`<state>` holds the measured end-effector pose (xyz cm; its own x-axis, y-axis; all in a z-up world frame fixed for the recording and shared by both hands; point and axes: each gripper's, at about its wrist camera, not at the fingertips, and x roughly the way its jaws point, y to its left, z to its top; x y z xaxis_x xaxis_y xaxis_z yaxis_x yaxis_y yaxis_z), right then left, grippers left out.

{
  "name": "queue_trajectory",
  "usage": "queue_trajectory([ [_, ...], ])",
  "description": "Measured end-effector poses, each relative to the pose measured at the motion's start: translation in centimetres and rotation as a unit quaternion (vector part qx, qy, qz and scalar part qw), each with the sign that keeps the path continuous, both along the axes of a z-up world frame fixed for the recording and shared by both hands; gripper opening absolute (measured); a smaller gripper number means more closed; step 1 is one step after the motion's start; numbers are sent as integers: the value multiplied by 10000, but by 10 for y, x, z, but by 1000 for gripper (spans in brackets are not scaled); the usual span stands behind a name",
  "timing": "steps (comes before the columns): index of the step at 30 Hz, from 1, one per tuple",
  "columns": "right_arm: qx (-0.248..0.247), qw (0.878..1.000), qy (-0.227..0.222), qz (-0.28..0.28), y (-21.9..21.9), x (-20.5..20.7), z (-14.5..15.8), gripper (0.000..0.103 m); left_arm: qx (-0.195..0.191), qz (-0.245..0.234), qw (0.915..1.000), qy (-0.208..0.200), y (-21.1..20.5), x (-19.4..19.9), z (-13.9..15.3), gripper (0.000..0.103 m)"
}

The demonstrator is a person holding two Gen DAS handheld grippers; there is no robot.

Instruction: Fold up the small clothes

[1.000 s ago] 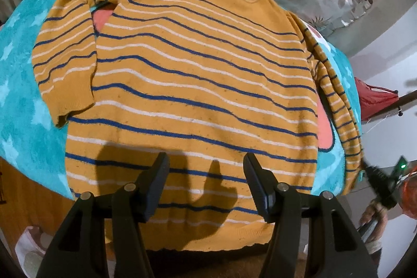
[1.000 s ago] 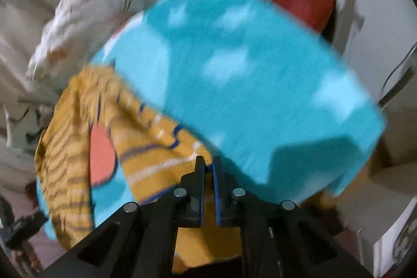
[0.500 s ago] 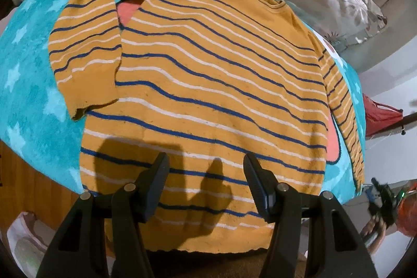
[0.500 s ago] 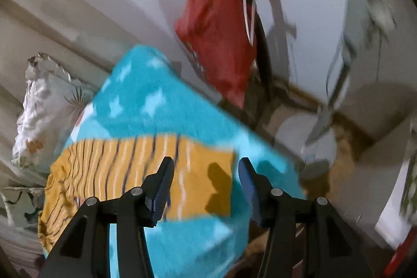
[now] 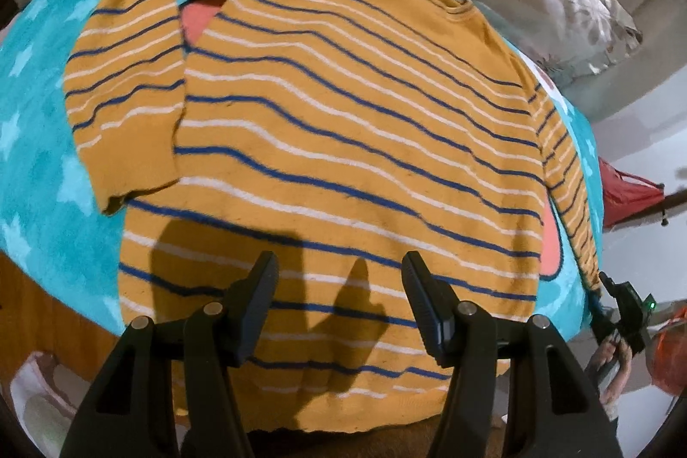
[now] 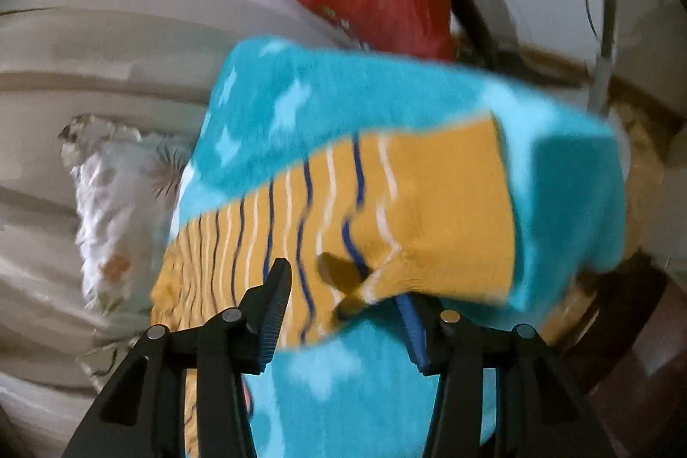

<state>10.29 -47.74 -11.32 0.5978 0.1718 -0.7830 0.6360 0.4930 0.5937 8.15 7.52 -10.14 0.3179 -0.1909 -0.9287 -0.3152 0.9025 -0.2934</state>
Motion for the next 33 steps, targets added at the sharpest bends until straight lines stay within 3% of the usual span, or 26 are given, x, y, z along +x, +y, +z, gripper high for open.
queue_trajectory([
  [1, -131, 9998, 151, -17, -3, 10, -1, 22, 26, 38, 10000, 19, 2, -3, -1, 59],
  [2, -162, 9996, 232, -16, -6, 17, -3, 17, 85, 75, 9999, 20, 5, -6, 0, 59],
  [7, -636, 9972, 369, 150, 1, 40, 17, 12, 458, 330, 9983, -169, 31, -26, 11, 59],
  [11, -1224, 9896, 139, 745, 37, 73, 60, 12, 280, 679, 9969, -286, 70, -39, 14, 60],
  [15, -1466, 9726, -336, 1772, 120, 116, 98, 12, -32, 909, 9951, -384, 111, -50, 10, 61],
  [20, -979, 9465, -803, 2969, 269, 169, 111, 11, -439, 1181, 9899, -645, 178, -67, 12, 61],
  [24, -1220, 9113, -750, 3860, 397, 209, 93, 11, -483, 1517, 9843, -757, 231, -88, 12, 62],
  [27, -1589, 8822, -461, 4409, 486, 229, 59, 11, -418, 1879, 9784, -757, 275, -114, 11, 62],
  [30, -2121, 8463, -180, 4884, 557, 235, 28, 11, -427, 2260, 9715, -576, 316, -143, 10, 62],
  [33, -2781, 8007, 168, 5303, 610, 236, 0, 18, -356, 2602, 9635, -518, 349, -167, 6, 62],
])
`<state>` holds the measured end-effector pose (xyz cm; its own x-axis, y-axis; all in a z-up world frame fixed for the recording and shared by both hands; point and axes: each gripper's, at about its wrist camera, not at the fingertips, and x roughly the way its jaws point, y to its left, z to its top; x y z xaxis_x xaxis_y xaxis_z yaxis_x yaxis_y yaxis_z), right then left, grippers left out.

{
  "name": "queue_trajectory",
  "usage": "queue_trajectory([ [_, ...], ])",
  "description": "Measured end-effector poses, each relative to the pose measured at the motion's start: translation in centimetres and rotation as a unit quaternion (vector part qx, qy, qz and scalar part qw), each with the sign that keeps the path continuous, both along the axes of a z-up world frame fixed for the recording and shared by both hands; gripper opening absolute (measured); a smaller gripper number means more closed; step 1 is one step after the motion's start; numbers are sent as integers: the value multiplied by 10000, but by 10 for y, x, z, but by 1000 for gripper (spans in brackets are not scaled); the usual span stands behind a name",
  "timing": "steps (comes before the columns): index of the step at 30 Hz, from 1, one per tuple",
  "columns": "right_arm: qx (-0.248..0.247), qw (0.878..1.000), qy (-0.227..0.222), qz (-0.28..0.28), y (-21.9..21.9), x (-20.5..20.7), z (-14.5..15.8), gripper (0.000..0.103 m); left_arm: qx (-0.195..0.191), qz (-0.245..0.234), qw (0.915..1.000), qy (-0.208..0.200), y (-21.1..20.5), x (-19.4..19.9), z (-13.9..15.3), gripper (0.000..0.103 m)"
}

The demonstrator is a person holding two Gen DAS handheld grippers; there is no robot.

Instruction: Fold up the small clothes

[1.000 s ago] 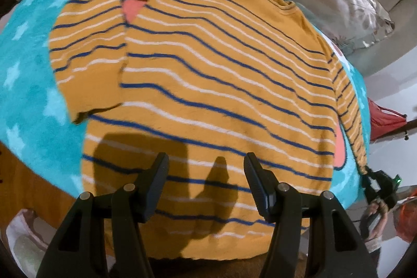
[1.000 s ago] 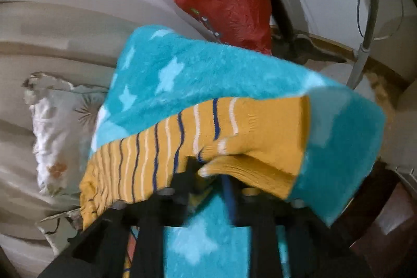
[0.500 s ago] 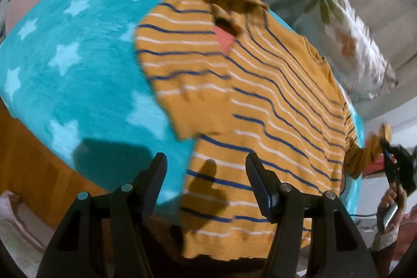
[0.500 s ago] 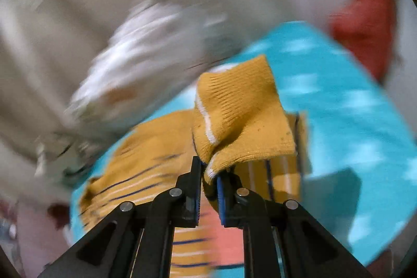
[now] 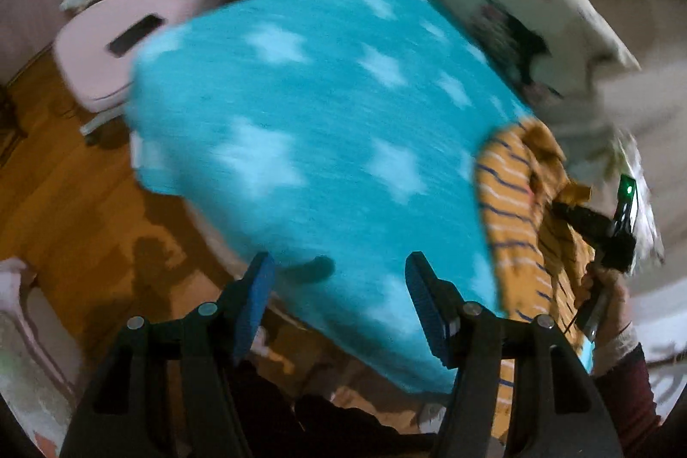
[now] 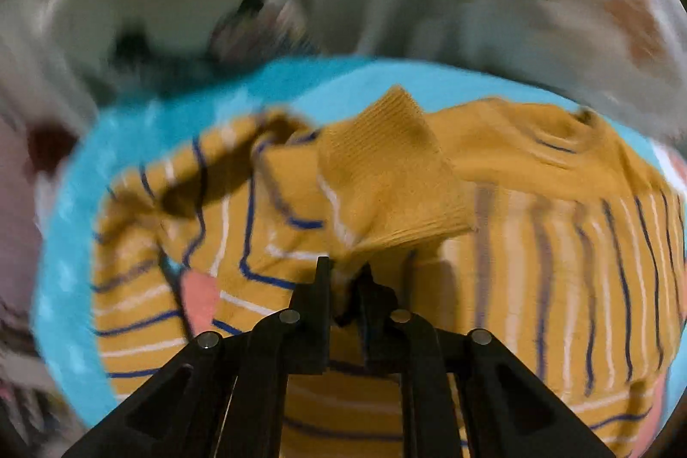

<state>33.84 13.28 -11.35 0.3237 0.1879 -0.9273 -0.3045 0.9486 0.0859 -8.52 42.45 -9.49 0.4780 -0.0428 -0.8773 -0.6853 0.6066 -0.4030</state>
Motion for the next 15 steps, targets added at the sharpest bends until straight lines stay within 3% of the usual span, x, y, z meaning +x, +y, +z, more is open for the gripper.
queue_trajectory([
  [1, -431, 9988, -187, 157, 15, -4, -6, 29, -3, 143, 9999, 34, 10, -8, -2, 62],
  [3, -805, 9947, -440, 461, 36, -11, -5, 52, -36, 308, 9995, 70, 24, -18, -7, 62],
  [4, -877, 9928, -507, 639, 45, -16, -4, 56, -66, 376, 9992, 92, 30, -20, -10, 62],
  [6, -975, 9879, -654, 1012, 64, -30, 0, 56, -151, 478, 9987, 121, 40, -23, -15, 62],
  [10, -492, 9859, -407, 1544, 83, -51, 10, 56, -244, 449, 9987, 43, 47, -15, -17, 62],
  [15, -149, 9875, -390, 1522, 73, -77, 33, 56, -196, 157, 9997, -3, 43, 5, -16, 64],
])
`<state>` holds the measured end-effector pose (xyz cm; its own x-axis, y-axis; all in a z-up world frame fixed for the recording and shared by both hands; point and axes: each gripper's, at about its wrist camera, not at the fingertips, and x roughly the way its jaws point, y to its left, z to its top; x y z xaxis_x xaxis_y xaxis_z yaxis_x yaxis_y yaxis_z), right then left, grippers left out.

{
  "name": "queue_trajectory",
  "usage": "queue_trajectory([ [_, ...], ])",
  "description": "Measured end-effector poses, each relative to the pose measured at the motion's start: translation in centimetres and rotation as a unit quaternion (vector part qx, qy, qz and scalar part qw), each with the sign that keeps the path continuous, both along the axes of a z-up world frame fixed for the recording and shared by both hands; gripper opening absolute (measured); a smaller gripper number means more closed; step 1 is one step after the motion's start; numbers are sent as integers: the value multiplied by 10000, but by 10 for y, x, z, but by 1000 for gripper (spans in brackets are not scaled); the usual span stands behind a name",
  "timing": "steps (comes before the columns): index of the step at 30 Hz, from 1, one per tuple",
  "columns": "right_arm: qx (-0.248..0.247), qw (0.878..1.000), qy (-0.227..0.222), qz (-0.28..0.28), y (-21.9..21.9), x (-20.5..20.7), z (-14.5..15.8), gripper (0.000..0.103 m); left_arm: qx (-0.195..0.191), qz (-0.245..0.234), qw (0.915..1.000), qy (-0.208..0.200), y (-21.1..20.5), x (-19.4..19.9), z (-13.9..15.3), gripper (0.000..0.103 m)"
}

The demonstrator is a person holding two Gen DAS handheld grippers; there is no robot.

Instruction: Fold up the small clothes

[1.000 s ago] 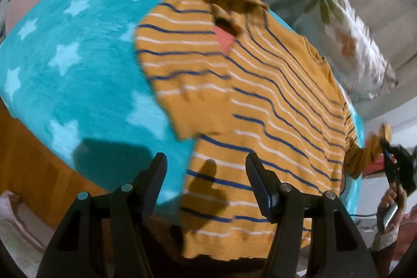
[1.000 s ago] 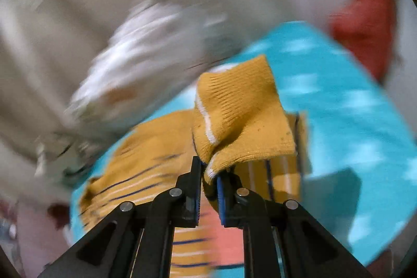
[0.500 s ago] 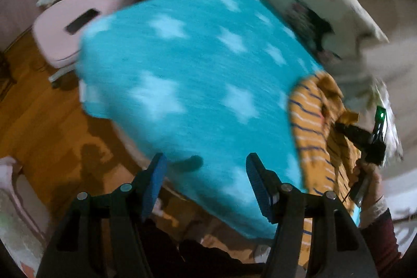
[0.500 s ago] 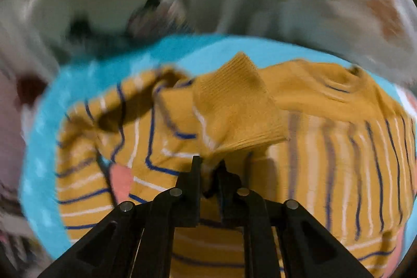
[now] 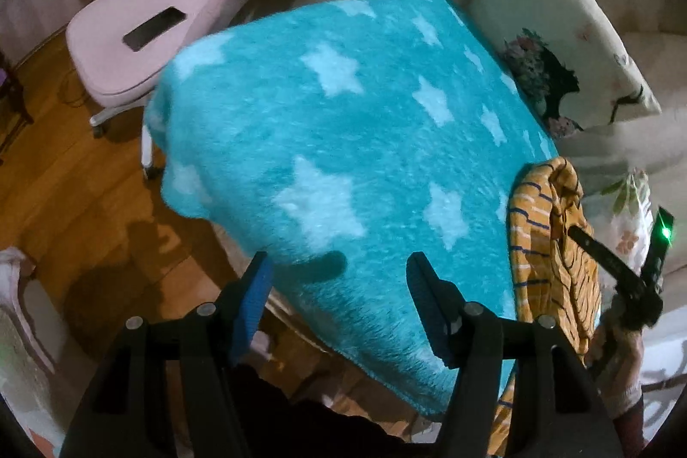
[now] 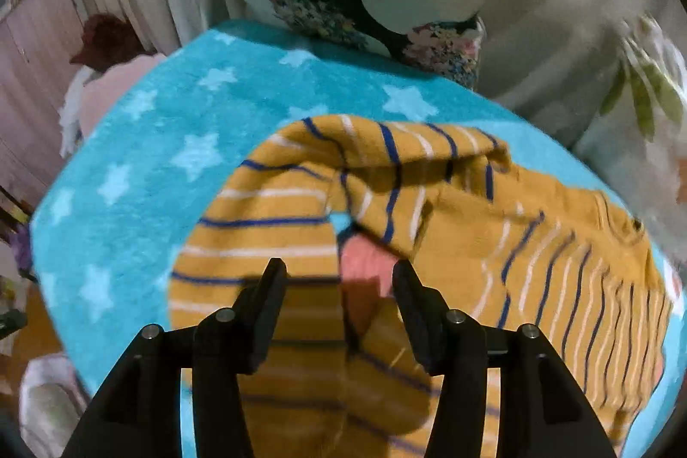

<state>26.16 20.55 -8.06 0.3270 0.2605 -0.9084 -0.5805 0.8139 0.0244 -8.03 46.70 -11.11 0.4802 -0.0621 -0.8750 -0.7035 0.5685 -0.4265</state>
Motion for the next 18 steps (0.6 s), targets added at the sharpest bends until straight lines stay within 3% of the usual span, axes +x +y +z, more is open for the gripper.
queue_trajectory([
  [4, 214, 9986, 444, -180, -19, -24, -1, 56, -194, -165, 9997, 37, 0, 14, -10, 64],
  [11, 30, 9955, 886, -341, -18, -53, -33, 56, -245, -573, 9981, -12, -8, 35, -13, 64],
  [14, -119, 9963, 770, -372, -12, -59, -41, 57, -252, -646, 9976, 12, -10, 35, -14, 64],
  [15, -120, 9963, 775, -341, -11, -62, -40, 51, -270, -641, 9976, 29, -10, 34, -15, 64],
  [16, -98, 9964, 789, -294, -8, -65, -39, 29, -356, -631, 9973, 82, -9, 33, -17, 64],
  [18, -110, 9972, 720, -167, -2, -70, -34, 11, -389, -563, 9976, 124, -9, 30, -20, 64],
])
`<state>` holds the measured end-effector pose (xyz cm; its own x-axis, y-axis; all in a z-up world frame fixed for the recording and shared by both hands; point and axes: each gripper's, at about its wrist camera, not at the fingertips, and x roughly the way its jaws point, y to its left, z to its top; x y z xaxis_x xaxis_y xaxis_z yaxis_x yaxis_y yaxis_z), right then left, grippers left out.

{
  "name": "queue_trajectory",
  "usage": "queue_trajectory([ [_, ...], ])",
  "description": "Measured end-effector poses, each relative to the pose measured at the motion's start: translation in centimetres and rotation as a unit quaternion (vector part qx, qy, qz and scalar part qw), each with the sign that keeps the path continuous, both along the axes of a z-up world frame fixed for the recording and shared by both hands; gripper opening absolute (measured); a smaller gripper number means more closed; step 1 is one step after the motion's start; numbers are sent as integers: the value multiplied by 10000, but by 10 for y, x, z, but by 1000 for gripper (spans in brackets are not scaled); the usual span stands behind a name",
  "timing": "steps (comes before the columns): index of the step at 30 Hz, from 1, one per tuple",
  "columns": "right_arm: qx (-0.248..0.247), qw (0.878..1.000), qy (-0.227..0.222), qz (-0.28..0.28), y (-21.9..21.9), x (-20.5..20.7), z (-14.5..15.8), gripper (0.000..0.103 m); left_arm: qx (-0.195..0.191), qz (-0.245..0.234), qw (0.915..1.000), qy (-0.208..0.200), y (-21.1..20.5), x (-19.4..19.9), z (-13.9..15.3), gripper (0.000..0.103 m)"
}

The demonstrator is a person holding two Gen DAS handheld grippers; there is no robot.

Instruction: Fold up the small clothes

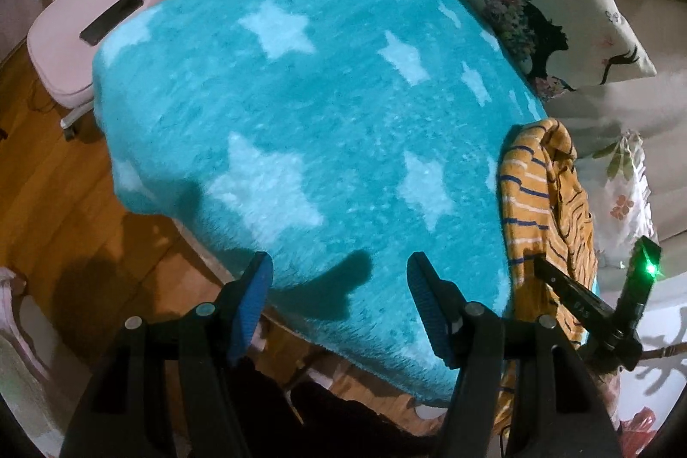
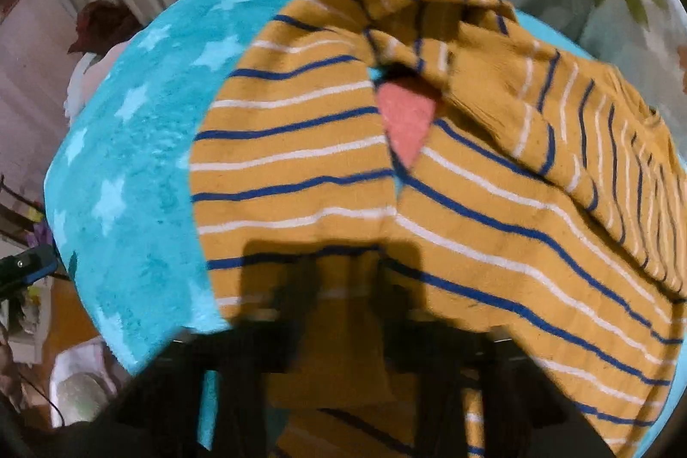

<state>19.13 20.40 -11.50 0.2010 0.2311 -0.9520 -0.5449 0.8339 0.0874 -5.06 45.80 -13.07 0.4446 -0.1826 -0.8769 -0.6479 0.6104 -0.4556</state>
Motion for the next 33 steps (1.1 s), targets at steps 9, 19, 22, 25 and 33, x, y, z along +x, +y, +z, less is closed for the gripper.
queue_trajectory([
  [9, 581, 9949, -482, 674, 41, -7, 67, 11, 154, 69, 9999, -14, -19, -7, 13, 64],
  [19, 843, 9868, -1236, 627, -66, 46, 166, 11, 600, 384, 9973, -159, -74, -11, 57, 66],
  [22, 662, 9845, -1621, -72, -149, 80, 189, 11, 642, 404, 9971, -105, -98, -8, 62, 66],
  [25, 527, 9836, -1517, -825, -227, 112, 182, 11, 725, 353, 9967, -48, -126, -3, 66, 66],
  [33, -191, 9765, -762, -2008, -351, 158, 89, 23, 997, -130, 9949, -24, -206, 25, 83, 66],
])
